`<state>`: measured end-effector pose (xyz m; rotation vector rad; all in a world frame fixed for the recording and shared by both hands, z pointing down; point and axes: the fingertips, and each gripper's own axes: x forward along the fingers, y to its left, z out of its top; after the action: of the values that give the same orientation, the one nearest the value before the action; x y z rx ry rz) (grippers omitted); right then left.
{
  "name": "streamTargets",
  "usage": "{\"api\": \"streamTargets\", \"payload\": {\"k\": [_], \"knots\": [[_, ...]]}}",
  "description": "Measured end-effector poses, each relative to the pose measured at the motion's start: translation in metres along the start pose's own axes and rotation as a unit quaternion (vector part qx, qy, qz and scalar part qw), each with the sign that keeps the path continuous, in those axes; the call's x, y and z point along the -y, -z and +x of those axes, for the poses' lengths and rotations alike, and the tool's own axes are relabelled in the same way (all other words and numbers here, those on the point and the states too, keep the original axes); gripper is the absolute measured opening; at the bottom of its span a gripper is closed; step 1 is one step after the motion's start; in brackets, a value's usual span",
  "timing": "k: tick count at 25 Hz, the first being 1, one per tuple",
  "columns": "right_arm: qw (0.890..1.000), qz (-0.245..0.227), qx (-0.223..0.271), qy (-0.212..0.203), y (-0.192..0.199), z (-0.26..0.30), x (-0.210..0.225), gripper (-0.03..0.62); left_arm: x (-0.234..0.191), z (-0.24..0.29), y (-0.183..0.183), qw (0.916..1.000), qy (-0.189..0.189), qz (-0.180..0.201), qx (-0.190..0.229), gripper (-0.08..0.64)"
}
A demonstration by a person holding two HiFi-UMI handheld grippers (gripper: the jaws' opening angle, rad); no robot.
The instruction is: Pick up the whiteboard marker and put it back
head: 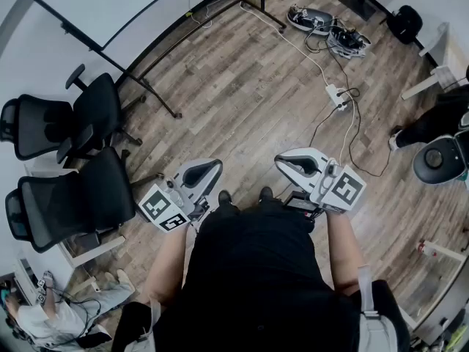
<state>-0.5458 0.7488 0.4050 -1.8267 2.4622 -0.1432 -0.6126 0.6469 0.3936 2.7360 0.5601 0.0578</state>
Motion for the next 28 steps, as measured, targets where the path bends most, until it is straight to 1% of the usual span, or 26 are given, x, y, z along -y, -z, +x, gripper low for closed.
{"api": "streamTargets", "payload": {"k": [4,7,11,14,17,20,22,25,28], "knots": [[1.000,0.009,-0.003,-0.024,0.006,-0.003,0.003,0.019,-0.005,0.014,0.002,0.9998,-0.019,0.006,-0.006,0.012],[0.999,0.020,0.001,-0.034,0.013,-0.012,0.017,0.020,-0.010,0.025,0.011,0.9987,-0.047,0.012,-0.016,0.012],[0.999,0.033,0.012,-0.041,0.016,-0.009,0.036,0.020,-0.021,0.021,0.020,0.9968,-0.077,0.001,-0.019,0.012],[0.998,0.038,0.004,-0.043,0.021,0.002,0.054,0.020,-0.042,0.012,0.025,0.9947,-0.099,-0.016,-0.021,0.012],[0.998,0.038,0.000,-0.040,0.021,0.020,0.078,0.020,-0.077,0.010,0.022,0.9934,-0.111,-0.021,-0.020,0.012],[0.999,0.038,-0.005,-0.035,0.021,0.040,0.105,0.020,-0.119,0.017,0.015,0.9935,-0.110,-0.027,-0.012,0.012],[0.999,0.042,-0.018,-0.028,0.023,0.055,0.126,0.020,-0.149,0.027,0.008,0.9939,-0.105,-0.032,-0.008,0.012],[0.998,0.050,-0.037,-0.016,0.018,0.080,0.159,0.020,-0.192,0.045,-0.011,0.9956,-0.086,-0.036,-0.006,0.012],[0.997,0.043,-0.060,-0.009,0.006,0.110,0.199,0.020,-0.235,0.064,-0.038,0.9973,-0.064,-0.035,-0.001,0.012]]}}
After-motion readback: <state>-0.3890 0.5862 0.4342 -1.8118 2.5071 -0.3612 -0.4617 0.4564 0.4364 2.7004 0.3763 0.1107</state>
